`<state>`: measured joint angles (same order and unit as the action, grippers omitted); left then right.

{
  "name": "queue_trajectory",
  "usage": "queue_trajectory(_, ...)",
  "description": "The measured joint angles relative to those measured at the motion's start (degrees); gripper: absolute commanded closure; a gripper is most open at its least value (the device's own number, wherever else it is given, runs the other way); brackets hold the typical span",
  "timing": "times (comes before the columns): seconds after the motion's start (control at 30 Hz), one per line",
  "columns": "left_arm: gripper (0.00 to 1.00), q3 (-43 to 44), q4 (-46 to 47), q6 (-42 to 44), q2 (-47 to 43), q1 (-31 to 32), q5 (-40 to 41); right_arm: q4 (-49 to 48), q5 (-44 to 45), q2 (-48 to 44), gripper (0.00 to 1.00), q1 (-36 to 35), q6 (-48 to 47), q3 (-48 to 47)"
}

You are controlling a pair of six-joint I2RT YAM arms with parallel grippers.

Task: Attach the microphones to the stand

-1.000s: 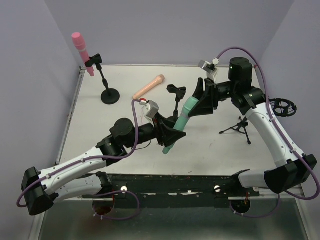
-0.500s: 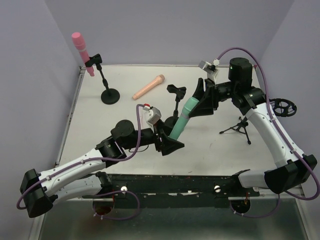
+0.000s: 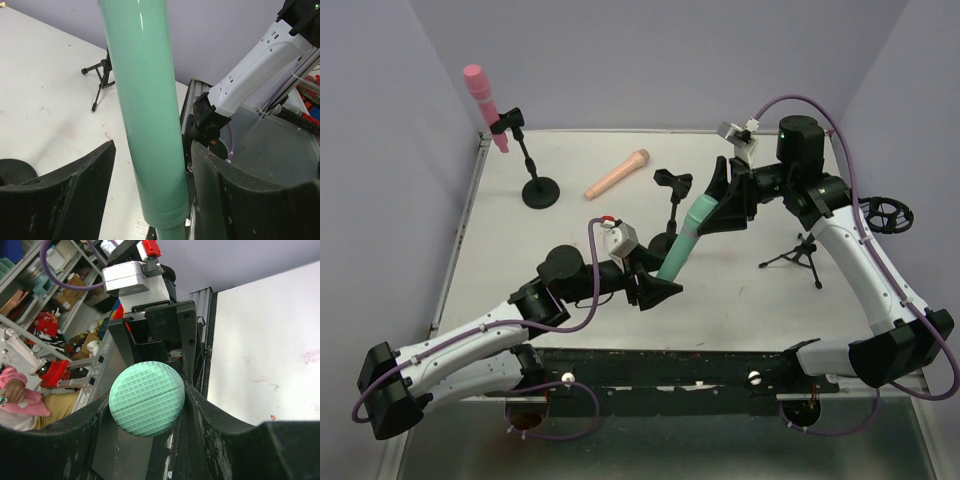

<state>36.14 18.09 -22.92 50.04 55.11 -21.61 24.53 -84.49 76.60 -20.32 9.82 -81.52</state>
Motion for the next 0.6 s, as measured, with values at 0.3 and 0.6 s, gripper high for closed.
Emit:
queue_trajectory(0.3,0.88,0.00,1.29,0.48,1.42,-0.76,-1.11,-0.61,0.22,-0.04,0.68,0.04,-1.29,0.24)
queue_trajectory(0.6,1.00,-1.64,2.84,1.64,0.76,-3.19,-2.73,-1.33,0.26,-0.28,0.00,0.15,-1.66,0.70)
